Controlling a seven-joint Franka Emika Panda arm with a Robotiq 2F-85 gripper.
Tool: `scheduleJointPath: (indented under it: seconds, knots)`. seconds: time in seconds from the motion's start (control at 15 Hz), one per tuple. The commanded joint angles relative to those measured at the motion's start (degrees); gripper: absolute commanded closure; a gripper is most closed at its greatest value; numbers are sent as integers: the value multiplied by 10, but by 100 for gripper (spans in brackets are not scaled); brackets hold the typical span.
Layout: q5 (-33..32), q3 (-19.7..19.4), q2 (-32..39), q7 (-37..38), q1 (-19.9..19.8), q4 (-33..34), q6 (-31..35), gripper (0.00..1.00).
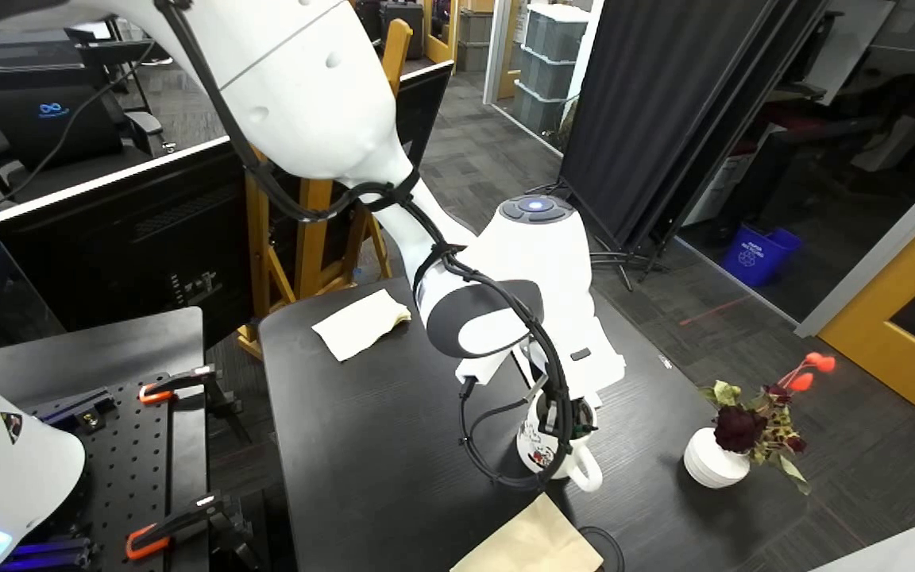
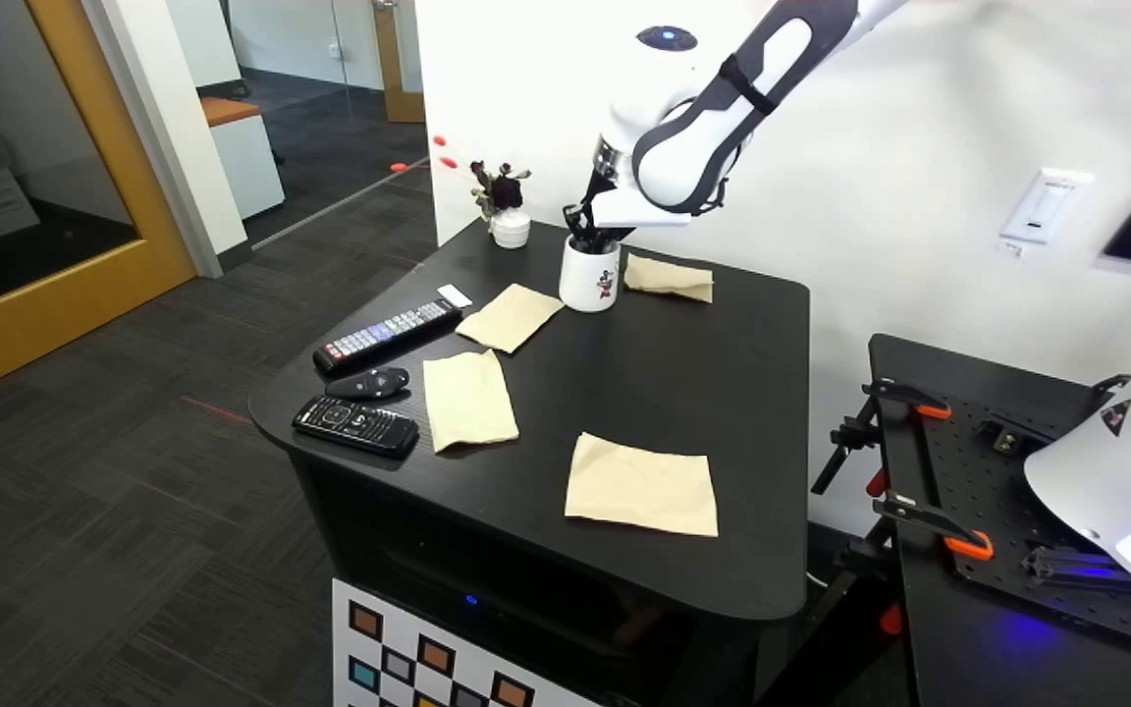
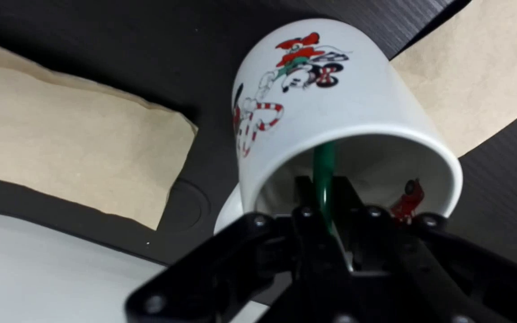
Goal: Remove the green pen from the white mug and put it on the table
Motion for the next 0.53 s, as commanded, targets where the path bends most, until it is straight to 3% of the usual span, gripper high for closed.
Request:
scheduleJointPath:
  seconds: [0.0,0.47]
  knots:
    - [17,-22,15,-19,21,21,4,100]
    - [-2,-73,-7,-3,82,25,11,97]
